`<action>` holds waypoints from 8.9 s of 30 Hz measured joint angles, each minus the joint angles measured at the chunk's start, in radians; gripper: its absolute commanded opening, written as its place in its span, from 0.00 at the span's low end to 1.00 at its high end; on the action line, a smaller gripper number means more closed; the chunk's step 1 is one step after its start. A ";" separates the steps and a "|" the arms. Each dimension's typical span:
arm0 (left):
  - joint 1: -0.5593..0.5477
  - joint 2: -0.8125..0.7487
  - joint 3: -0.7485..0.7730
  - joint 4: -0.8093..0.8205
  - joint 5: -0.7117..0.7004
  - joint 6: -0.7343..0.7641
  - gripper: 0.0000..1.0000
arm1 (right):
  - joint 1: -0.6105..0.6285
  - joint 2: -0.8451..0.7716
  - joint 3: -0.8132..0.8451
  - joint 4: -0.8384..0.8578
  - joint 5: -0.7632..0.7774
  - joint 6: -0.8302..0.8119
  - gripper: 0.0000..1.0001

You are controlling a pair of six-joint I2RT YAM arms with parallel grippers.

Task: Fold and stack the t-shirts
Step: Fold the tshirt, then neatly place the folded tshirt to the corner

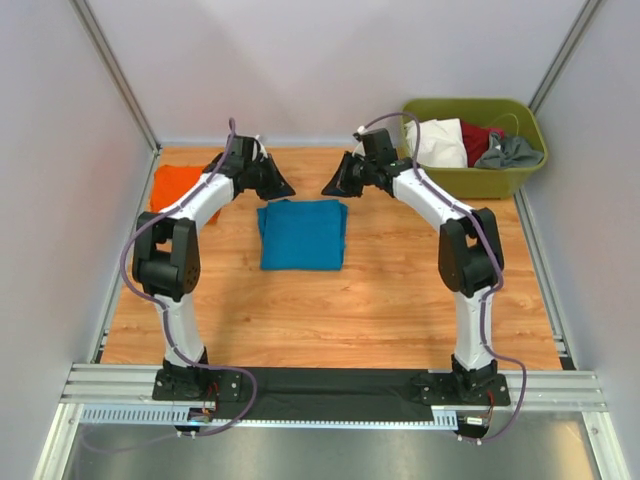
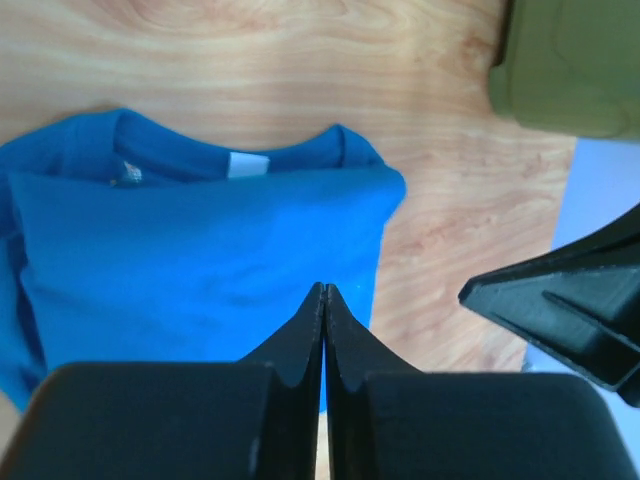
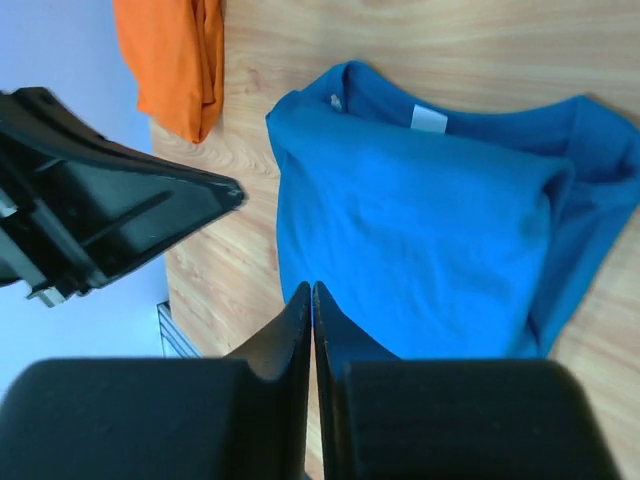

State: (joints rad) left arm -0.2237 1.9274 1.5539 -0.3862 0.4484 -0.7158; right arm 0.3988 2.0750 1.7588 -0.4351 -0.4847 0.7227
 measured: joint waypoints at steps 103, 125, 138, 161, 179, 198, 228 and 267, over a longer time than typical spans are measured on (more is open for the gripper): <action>-0.010 0.113 -0.098 -0.046 -0.337 0.345 0.24 | -0.047 -0.357 -0.168 -0.391 0.435 -0.313 1.00; 0.001 0.102 -0.066 -0.187 -0.419 0.390 0.99 | -0.048 -0.339 -0.170 -0.391 0.419 -0.313 1.00; 0.005 0.166 -0.022 -0.084 -0.230 0.383 0.89 | -0.048 -0.339 -0.172 -0.393 0.420 -0.313 1.00; 0.004 0.238 0.044 -0.052 -0.145 0.435 0.00 | -0.053 -0.322 -0.162 -0.428 0.447 -0.306 1.00; 0.076 0.120 0.254 -0.167 -0.617 0.732 0.00 | -0.146 -0.251 -0.146 -0.428 0.485 -0.265 1.00; 0.227 0.121 0.374 -0.227 -0.665 0.861 0.00 | -0.147 -0.059 0.050 -0.452 0.491 -0.268 1.00; 0.348 0.231 0.463 -0.249 -0.679 0.944 0.00 | -0.160 0.050 0.182 -0.513 0.455 -0.275 1.00; 0.498 0.457 0.697 -0.230 -0.615 0.843 0.98 | -0.160 0.089 0.326 -0.430 0.292 -0.268 1.00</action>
State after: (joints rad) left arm 0.2741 2.3840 2.2509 -0.6163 -0.1661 0.1276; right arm 0.2386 2.1639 2.0846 -0.8654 -0.1925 0.4545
